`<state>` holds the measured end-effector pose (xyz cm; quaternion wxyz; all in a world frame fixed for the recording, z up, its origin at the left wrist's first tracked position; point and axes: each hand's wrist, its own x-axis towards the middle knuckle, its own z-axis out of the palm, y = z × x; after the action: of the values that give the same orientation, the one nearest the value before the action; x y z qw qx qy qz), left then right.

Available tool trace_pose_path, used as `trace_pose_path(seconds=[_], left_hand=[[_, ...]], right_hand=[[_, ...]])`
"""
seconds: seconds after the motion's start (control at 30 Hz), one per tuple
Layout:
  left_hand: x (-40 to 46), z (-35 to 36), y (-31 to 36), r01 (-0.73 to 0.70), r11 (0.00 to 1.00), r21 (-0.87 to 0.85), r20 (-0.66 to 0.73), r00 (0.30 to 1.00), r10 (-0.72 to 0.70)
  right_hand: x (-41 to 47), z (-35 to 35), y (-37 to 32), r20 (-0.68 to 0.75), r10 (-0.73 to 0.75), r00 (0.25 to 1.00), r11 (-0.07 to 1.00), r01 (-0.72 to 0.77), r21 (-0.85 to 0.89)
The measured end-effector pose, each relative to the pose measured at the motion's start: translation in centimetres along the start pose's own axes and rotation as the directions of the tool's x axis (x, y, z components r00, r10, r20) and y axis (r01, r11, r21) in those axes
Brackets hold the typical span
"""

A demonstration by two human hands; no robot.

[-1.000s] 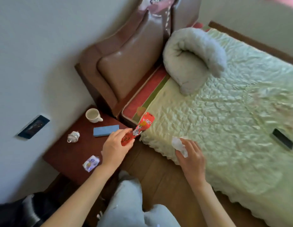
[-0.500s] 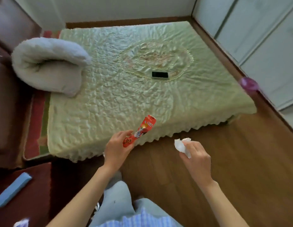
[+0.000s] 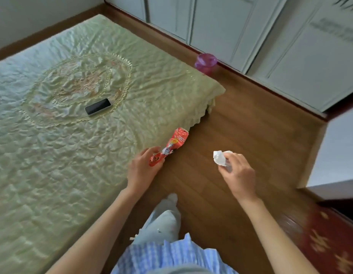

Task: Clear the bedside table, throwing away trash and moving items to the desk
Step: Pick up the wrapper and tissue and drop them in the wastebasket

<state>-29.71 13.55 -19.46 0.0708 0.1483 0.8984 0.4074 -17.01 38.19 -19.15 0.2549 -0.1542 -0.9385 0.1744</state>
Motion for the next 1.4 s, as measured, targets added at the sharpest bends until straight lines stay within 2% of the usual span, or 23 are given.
trace_pose_path(seconds=[0.2,0.43,0.6,0.77,0.97,1.2,1.4], left_hand=[[11.8,4.8,4.2,-0.142,0.99,0.028,0.13,0.982,0.137],[21.2,12.4,10.4,-0.262,0.965,0.01,0.253,0.934,0.251],[26.8,20.1,16.1,-0.292,0.956,0.009,0.264,0.923,0.279],[32.0,27.3,23.7,-0.273,0.962,0.01,0.26,0.93,0.261],[37.5,33.3,30.8,-0.271,0.962,0.031,0.22,0.941,0.258],[44.9,38.5,33.7,-0.24,0.97,0.038,0.216,0.95,0.226],[56.0,42.7,35.0,-0.24,0.971,-0.016,0.196,0.951,0.239]], right_hand=[[7.0,0.2,5.2,-0.112,0.119,0.987,0.987,-0.129,-0.095],[12.8,-1.0,12.9,-0.21,0.197,0.958,0.962,-0.23,-0.145],[17.3,-2.0,21.4,-0.225,0.229,0.947,0.954,-0.264,-0.142],[23.0,-4.1,30.8,-0.181,0.325,0.928,0.935,-0.344,-0.084],[30.1,-6.1,40.0,-0.129,0.308,0.943,0.944,-0.319,-0.078],[38.4,-4.8,47.5,-0.112,0.24,0.964,0.961,-0.252,-0.11],[48.6,-1.4,52.9,-0.055,0.17,0.984,0.973,-0.176,-0.146]])
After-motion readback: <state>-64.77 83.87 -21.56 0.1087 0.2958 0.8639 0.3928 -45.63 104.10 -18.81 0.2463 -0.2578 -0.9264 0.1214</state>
